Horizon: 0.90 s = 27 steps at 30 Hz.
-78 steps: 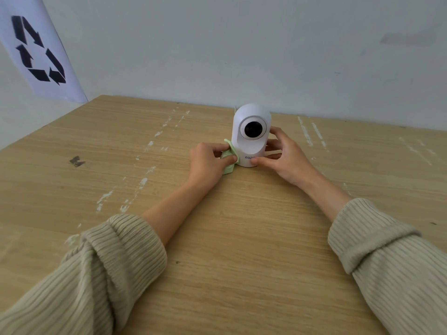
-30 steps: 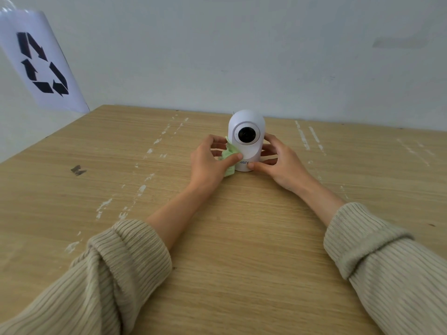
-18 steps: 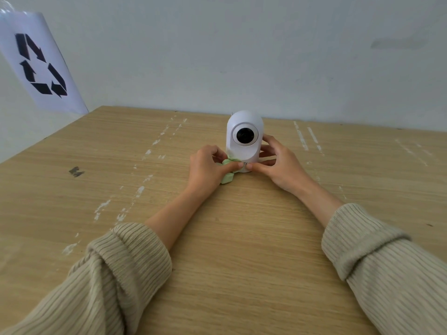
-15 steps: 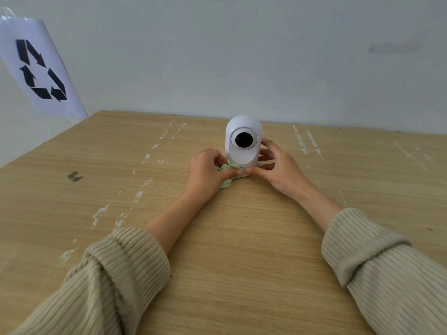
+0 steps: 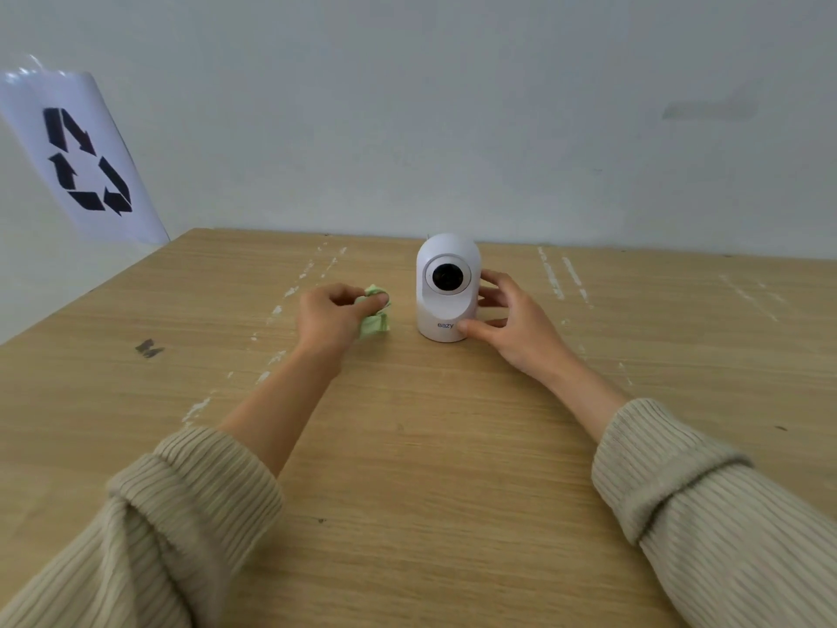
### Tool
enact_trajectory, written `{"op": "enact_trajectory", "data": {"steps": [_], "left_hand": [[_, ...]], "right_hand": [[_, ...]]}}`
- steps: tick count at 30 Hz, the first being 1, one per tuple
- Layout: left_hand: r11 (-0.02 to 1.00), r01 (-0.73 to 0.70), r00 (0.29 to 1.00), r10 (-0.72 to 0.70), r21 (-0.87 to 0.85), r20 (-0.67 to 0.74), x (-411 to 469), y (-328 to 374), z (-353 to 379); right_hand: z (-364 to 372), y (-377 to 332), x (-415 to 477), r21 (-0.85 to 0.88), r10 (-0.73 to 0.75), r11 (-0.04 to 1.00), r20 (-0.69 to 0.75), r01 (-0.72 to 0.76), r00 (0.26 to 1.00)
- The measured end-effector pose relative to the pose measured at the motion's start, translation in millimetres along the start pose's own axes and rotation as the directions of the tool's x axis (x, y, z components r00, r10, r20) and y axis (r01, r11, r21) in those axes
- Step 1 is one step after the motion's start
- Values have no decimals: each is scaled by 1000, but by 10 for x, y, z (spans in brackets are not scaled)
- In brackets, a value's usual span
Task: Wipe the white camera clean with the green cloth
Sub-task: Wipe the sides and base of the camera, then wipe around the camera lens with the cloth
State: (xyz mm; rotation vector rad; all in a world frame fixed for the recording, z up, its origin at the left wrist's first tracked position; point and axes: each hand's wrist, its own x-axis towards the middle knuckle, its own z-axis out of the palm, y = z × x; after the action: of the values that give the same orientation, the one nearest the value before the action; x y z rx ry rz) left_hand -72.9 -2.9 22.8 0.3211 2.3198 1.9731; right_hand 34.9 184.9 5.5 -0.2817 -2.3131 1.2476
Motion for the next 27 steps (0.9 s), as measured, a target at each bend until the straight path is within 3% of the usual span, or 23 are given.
{"op": "enact_trajectory", "data": {"steps": [3,4,9,14,17,20,22,24,26,27], "left_hand": [[995,-14,996,22,-97,88,-244,114,36],[991,-13,991,30,-132,127,-327,138,66],[910,164,944,-33,-381,329,-623,206,216],[851,287,897,-77,-440,436,-736,219,283],[887,263,905,-91,-379,415,-723,206,240],[909,235,912,-83,-344,402,-680,200,201],[898,244,895,-63,-367,441,-663,214,192],[849,295,864,-42,-437,502,-642,232,177],[806,344,829,-20,-481,559,-606,229,151],[807,352,808,-6,-475,589,-583,220,134]], "right_hand": [[-44,-178,-177,36,-113,991,-248,126,962],[-53,-247,-254,34,-165,983,-268,180,949],[31,-400,-605,-120,-342,935,-55,334,938],[-3,-408,-631,-142,-368,924,-85,355,926],[-51,-418,-629,-54,-301,953,-44,299,953],[-88,-464,-614,226,-143,966,54,128,988],[-101,-502,-578,457,-72,890,116,11,991],[-112,-514,-523,656,-17,747,174,-103,985],[-141,-515,-462,727,59,663,191,-182,980],[-156,-508,-435,716,90,671,180,-193,980]]}}
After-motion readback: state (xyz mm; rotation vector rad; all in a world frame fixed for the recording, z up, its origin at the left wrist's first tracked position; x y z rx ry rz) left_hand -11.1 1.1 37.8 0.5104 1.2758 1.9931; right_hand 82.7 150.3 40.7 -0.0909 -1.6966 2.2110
